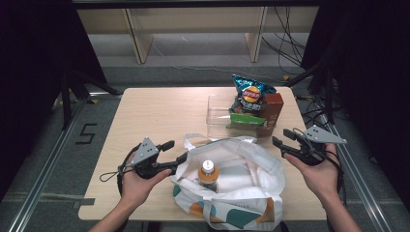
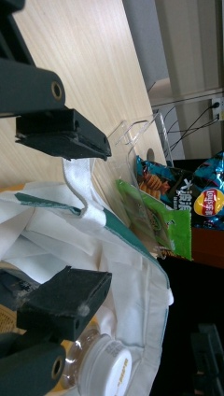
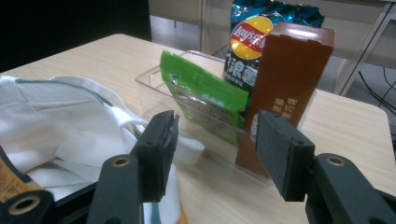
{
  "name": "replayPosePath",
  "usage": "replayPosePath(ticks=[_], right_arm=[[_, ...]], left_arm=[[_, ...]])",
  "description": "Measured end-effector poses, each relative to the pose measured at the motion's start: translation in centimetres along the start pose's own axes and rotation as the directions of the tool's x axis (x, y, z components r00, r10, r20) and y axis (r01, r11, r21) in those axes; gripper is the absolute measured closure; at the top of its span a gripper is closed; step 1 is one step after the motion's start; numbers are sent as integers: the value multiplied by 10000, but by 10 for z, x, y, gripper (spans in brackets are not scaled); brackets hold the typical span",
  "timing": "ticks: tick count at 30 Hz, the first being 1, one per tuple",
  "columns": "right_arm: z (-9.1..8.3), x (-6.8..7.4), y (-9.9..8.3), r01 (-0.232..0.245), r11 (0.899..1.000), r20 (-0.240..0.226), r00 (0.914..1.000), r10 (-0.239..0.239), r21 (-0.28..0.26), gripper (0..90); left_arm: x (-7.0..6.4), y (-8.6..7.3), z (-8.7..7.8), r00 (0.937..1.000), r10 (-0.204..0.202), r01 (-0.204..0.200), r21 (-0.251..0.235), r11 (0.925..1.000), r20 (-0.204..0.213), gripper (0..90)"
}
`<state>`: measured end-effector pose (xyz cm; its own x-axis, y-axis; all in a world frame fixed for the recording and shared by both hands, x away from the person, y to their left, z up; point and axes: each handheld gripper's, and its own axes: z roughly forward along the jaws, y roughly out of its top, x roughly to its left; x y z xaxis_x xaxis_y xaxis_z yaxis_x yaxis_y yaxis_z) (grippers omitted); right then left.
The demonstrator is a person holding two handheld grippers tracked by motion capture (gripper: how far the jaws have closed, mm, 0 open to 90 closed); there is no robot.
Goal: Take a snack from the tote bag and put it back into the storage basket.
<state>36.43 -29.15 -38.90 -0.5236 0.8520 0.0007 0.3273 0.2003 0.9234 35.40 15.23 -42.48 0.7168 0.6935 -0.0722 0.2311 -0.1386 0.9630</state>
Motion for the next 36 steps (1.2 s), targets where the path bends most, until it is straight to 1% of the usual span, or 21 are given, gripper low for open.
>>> replayPosePath(ticks=[1, 2, 4, 5, 6, 7, 8, 9, 11, 12, 14, 19, 21, 22, 25, 27, 29, 30, 32, 33, 36], right_arm=[[-3, 0, -1, -125, 9998, 107, 9999, 124, 137, 482], [-3, -2, -3, -102, 9999, 100, 9999, 102, 28, 482], [-5, -4, -5, -288, 9995, 213, 9994, 286, 99, 481], [-5, -8, -6, 84, 9999, 125, 9999, -85, 66, 481], [-6, -7, -7, -159, 9998, 252, 9996, 156, 119, 481], [-6, -8, -8, -88, 10000, 270, 9996, 87, 35, 481], [-6, -7, -8, -374, 9993, 100, 9993, 373, 90, 480], [-7, -8, -8, -317, 9994, 230, 9992, 313, 140, 480], [-6, -11, -9, -110, 9999, 272, 9996, 107, 128, 479], [-6, -11, -9, -144, 9999, 312, 9994, 143, 27, 478], [-7, -8, -10, -503, 9985, 221, 9985, 498, 233, 478], [-7, -9, -11, -343, 9992, 167, 9993, 340, 190, 477], [-7, -9, -11, -322, 9992, 260, 9992, 316, 244, 477], [-7, -11, -11, -125, 9997, 265, 9996, 119, 196, 477], [-9, -12, -12, -347, 9988, 439, 9985, 331, 355, 476], [-8, -14, -12, -248, 9996, 396, 9989, 242, 123, 476], [-9, -15, -12, -197, 9996, 385, 9991, 189, 187, 475], [-9, -14, -13, -396, 9991, 386, 9985, 389, 172, 475], [-9, -17, -13, -281, 9994, 340, 9990, 274, 209, 474], [-9, -14, -13, -553, 9981, 388, 9978, 543, 269, 474], [-8, -14, -14, -483, 9985, 397, 9981, 472, 260, 473]], left_arm=[[-1, 0, 1, 10000, -16, 17, -77, 10000, 47, 331], [-1, 1, 0, 10000, 16, -16, -11, 10000, -5, 331], [-2, 1, -1, 10000, -6, 5, -24, 10000, -56, 331], [-3, 2, -1, 10000, -30, 30, -47, 10000, -72, 330], [-3, 3, -1, 10000, -48, 48, -86, 10000, -54, 331], [-3, 4, -2, 10000, -23, 22, -111, 9999, -79, 330], [-3, 4, -2, 9999, -36, 35, -117, 9999, -97, 330], [-3, 4, -2, 10000, -68, 68, -216, 9997, -25, 330], [-3, 3, -3, 10000, -3, 2, -115, 9999, -59, 330], [-4, 3, -4, 10000, -26, 25, -120, 9999, -40, 331], [-4, 4, -4, 10000, -17, 17, -217, 9998, 2, 331], [-7, 6, -7, 10000, 3, -1, -203, 9998, 78, 334], [-10, 8, -8, 9997, 43, -36, -302, 9995, 247, 338], [-13, 9, -9, 9997, 23, -16, -275, 9996, 262, 342], [-18, 11, -9, 9978, -3, 32, -444, 9990, 662, 351], [-24, 11, -10, 9969, -37, 66, -370, 9993, 781, 353], [-29, 11, -9, 9944, -37, 81, -413, 9991, 1052, 357], [-32, 10, -9, 9930, -135, 186, -422, 9989, 1177, 360], [-36, 10, -9, 9918, -162, 194, -246, 9995, 1265, 367], [-38, 9, -7, 9908, -101, 135, -242, 9996, 1348, 371], [-46, 8, -3, 9864, -136, 155, -107, 9998, 1637, 384]])
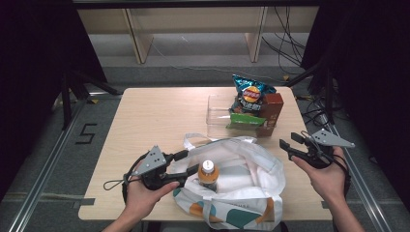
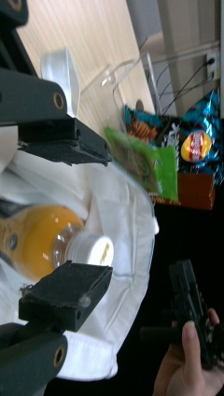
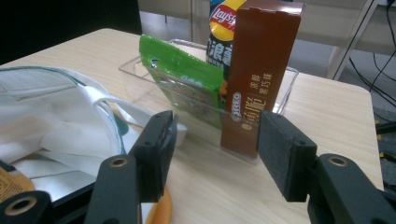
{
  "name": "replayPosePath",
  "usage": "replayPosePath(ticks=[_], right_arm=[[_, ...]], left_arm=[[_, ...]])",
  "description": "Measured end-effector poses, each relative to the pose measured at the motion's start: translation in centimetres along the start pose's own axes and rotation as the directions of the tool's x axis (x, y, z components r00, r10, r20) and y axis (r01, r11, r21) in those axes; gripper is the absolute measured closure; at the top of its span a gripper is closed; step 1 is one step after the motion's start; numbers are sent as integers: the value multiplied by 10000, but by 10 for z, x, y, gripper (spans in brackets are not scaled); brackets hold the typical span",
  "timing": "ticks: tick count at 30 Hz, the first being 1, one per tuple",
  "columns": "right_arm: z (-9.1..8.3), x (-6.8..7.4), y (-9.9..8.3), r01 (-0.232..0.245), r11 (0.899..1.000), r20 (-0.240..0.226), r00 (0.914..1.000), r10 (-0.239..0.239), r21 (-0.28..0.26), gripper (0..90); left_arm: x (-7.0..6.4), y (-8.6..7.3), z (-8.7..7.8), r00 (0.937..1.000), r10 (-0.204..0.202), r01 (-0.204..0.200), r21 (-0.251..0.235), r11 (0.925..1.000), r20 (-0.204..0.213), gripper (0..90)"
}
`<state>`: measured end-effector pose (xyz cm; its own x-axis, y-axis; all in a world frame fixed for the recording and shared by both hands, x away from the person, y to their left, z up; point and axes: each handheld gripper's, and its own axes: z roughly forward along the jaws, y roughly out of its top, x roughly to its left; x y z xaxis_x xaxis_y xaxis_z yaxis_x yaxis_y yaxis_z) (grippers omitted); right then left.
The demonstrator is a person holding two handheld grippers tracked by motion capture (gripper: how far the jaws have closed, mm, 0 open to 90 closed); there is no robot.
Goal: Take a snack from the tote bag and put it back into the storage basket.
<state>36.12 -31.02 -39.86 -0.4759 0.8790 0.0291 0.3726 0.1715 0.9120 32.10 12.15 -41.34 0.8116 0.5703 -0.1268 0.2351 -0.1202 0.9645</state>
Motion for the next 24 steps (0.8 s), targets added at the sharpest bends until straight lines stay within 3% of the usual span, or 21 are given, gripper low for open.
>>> replayPosePath(ticks=[8, 15, 17, 24], right_arm=[[1, 1, -1, -212, 9998, -3, 9998, 212, -44, 470], [3, 1, -1, 33, 10000, -179, 9998, -33, 28, 469], [3, 2, -2, -1, 10000, 1, 10000, 1, -61, 468], [3, 1, -2, -157, 9999, -63, 9999, 157, -30, 465]], left_arm=[[-7, -3, 12, 9991, 0, -10, 227, 9997, 420, 409], [-9, -5, 20, 9978, -70, 49, 308, 9995, 666, 431], [-10, -6, 23, 9976, -14, -13, 384, 9993, 689, 440], [-11, -8, 29, 9978, 88, -117, 445, 9989, 664, 475]])
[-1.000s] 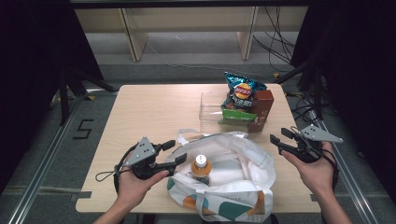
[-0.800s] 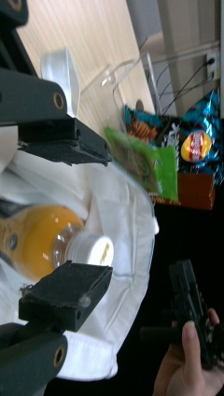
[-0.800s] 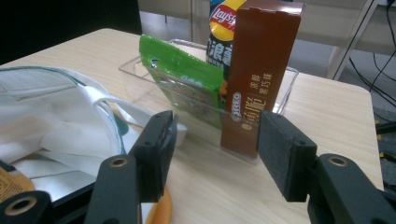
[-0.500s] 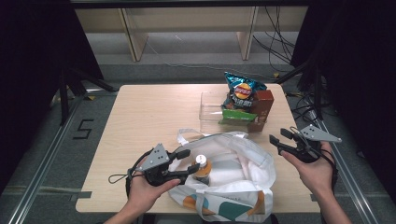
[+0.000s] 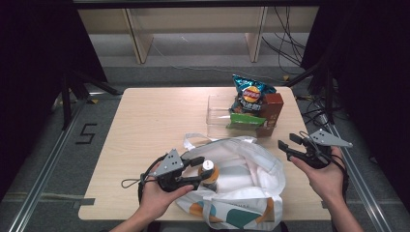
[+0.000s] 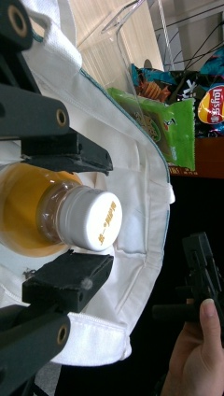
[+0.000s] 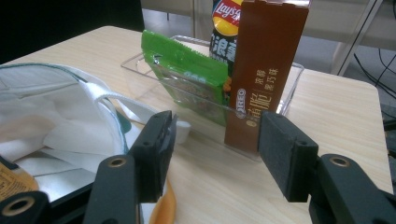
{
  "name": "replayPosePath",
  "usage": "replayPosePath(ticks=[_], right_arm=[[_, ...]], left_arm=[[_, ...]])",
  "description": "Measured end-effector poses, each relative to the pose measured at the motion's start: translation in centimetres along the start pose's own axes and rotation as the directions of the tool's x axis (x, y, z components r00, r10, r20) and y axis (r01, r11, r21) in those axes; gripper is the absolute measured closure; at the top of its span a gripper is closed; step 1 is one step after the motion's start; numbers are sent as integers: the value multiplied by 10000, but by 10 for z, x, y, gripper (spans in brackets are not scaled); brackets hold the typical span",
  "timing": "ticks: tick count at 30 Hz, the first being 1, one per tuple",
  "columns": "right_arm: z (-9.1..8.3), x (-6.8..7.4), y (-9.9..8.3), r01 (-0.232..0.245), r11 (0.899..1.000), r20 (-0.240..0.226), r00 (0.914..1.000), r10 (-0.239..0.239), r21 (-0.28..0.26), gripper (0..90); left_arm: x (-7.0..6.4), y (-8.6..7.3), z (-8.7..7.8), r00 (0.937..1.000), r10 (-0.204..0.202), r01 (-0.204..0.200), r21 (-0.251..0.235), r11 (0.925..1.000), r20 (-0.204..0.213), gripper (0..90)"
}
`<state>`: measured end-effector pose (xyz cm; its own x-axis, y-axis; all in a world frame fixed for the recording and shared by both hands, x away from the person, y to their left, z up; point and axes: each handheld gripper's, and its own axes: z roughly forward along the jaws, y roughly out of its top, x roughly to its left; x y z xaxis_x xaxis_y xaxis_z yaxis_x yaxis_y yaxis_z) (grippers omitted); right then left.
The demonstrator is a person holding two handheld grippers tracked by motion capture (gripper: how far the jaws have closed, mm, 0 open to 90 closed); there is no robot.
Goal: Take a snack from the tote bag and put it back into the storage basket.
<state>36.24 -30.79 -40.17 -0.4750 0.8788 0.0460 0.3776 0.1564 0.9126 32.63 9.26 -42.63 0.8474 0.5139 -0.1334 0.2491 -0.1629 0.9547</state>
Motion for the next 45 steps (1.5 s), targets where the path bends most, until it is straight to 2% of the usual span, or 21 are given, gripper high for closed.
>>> replayPosePath(ticks=[5, 8, 9, 11, 12, 14, 16, 17, 18, 19, 20, 21, 23, 30, 32, 33, 34, 38, 41, 43, 45], right_arm=[[0, 0, -1, -8, 10000, 42, 10000, 7, 69, 464], [1, 0, -1, -81, 10000, 97, 9999, 80, 25, 464], [1, -1, -1, 83, 10000, 116, 9999, -83, -28, 464], [2, -1, -1, 131, 9999, 95, 9999, -131, 30, 464], [1, -2, 0, 69, 9998, -86, 9999, -68, 202, 464], [1, -1, -1, -42, 9998, -95, 9999, 44, 219, 463], [2, -3, -1, 243, 9996, -66, 9997, -242, 121, 463], [1, -1, -2, -44, 9998, -64, 10000, 46, 213, 464], [2, -1, -2, -48, 9999, -128, 9999, 50, 134, 463], [2, -1, -2, -19, 9998, -117, 9999, 21, 178, 463], [2, -4, -2, 279, 9994, -46, 9996, -278, 220, 463], [1, -1, -2, -102, 9995, -120, 9999, 106, 291, 463], [2, -1, -2, -80, 9995, -130, 9999, 84, 293, 463], [3, -1, -3, 61, 9999, 153, 9999, -63, 104, 463], [2, 0, -3, -102, 9999, 74, 9999, 101, 77, 463], [3, -3, -2, 182, 9998, 24, 9998, -182, 28, 463], [2, -2, -3, -21, 9998, -21, 10000, 22, 181, 463], [2, -5, -3, 154, 9994, 80, 9998, -156, 313, 463], [1, -4, -3, 8, 9995, -10, 10000, -8, 319, 463], [3, -3, -4, -189, 9998, 90, 9998, 189, 93, 463], [3, -4, -4, 46, 9998, 8, 10000, -46, 200, 463]], left_arm=[[0, -2, 3, 10000, -14, 15, -76, 10000, 96, 494], [0, -2, 3, 9999, 117, -117, 19, 9999, -27, 502], [1, -3, 3, 9999, 170, -170, 41, 9998, -2, 505], [1, -3, 4, 9998, 177, -177, 41, 9998, 26, 514], [0, -4, 5, 9999, 158, -158, -20, 9999, 52, 517], [0, -4, 6, 9995, 310, -310, 2, 9995, 23, 521], [0, -4, 6, 9993, 364, -364, -3, 9993, 28, 529], [0, -4, 7, 9991, 424, -424, -11, 9991, 20, 536], [0, -4, 7, 9990, 451, -451, -34, 9990, 32, 539], [0, -4, 7, 9988, 492, -492, -57, 9988, 38, 544], [0, -4, 7, 9982, 592, -592, -58, 9982, 33, 553], [-1, -4, 7, 9973, 729, -729, -103, 9973, 21, 566], [-2, -2, 7, 9957, 927, -927, -1, 9957, 9, 583], [1, -1, 7, 9959, 873, -873, -15, 9962, 231, 588], [1, 0, 7, 9958, 884, -886, 111, 9960, 225, 588], [1, 0, 7, 9961, 843, -845, 86, 9964, 255, 589], [2, 1, 8, 9955, 900, -903, 94, 9959, 306, 589], [4, 1, 7, 9960, 840, -844, 128, 9963, 313, 589], [5, 3, 5, 9966, 746, -750, 97, 9971, 349, 589], [5, 5, 4, 9960, 800, -802, 33, 9968, 394, 590], [5, 8, 3, 9962, 769, -767, -57, 9970, 406, 590]])
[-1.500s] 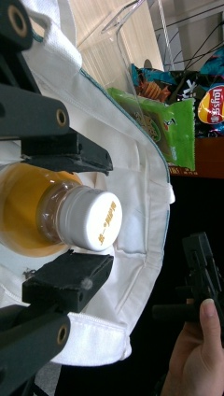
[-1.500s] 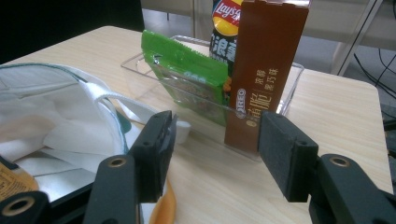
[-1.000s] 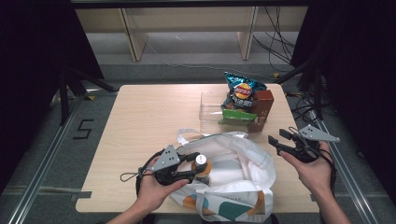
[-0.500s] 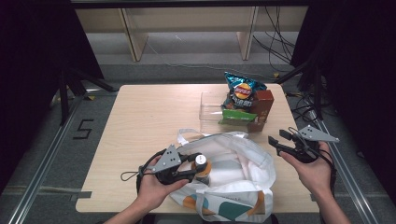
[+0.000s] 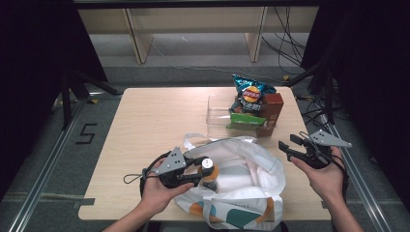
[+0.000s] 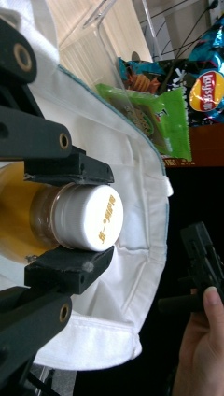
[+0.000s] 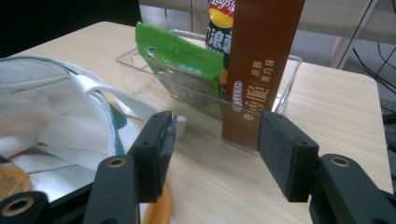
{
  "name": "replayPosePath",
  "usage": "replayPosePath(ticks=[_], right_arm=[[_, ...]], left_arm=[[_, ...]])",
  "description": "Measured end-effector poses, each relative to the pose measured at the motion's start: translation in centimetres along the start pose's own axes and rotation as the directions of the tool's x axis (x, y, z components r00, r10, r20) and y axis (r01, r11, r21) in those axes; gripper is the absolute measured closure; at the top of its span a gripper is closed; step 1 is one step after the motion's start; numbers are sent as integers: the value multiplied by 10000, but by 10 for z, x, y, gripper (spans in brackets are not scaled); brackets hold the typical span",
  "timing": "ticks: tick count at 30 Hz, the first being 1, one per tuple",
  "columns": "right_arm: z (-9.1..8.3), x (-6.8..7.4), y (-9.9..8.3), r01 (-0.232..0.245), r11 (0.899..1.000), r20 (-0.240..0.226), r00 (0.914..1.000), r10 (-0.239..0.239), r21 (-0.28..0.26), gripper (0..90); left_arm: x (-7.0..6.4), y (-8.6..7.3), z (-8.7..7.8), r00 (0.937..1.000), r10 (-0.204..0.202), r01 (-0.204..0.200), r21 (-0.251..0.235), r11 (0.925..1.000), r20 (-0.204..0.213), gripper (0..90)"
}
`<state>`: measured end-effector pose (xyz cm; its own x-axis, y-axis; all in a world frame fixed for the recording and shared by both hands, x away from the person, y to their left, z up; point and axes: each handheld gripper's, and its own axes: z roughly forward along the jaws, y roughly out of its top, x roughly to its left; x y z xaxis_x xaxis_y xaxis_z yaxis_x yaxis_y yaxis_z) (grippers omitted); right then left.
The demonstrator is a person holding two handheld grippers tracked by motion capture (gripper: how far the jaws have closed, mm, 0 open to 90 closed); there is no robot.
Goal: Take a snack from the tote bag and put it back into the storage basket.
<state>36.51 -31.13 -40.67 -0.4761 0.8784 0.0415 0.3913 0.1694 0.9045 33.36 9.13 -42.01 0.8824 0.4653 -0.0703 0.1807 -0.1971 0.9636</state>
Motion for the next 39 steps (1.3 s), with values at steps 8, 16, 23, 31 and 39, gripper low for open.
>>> replayPosePath(ticks=[8, 16, 23, 31, 39], right_arm=[[-2, 1, 1, -100, 9999, 124, 9999, 101, -94, 463], [-2, 2, 1, -119, 9999, 112, 9999, 121, -119, 462], [-4, -1, 2, 138, 9999, 128, 9998, -137, -65, 459], [-4, -1, 2, 118, 9998, 40, 9999, -117, -140, 457], [-5, 0, 3, 30, 9999, 25, 10000, -30, -162, 456]], left_arm=[[2, 12, -5, 9998, -169, 173, -303, 9994, 128, 590], [4, 22, -8, 9995, -278, 284, -461, 9985, 137, 590], [6, 36, -8, 9996, -299, 299, -729, 9969, 14, 590], [10, 49, -10, 9998, -188, 185, -966, 9951, -23, 590], [12, 61, -8, 9999, -136, 132, -1151, 9933, -29, 591]])
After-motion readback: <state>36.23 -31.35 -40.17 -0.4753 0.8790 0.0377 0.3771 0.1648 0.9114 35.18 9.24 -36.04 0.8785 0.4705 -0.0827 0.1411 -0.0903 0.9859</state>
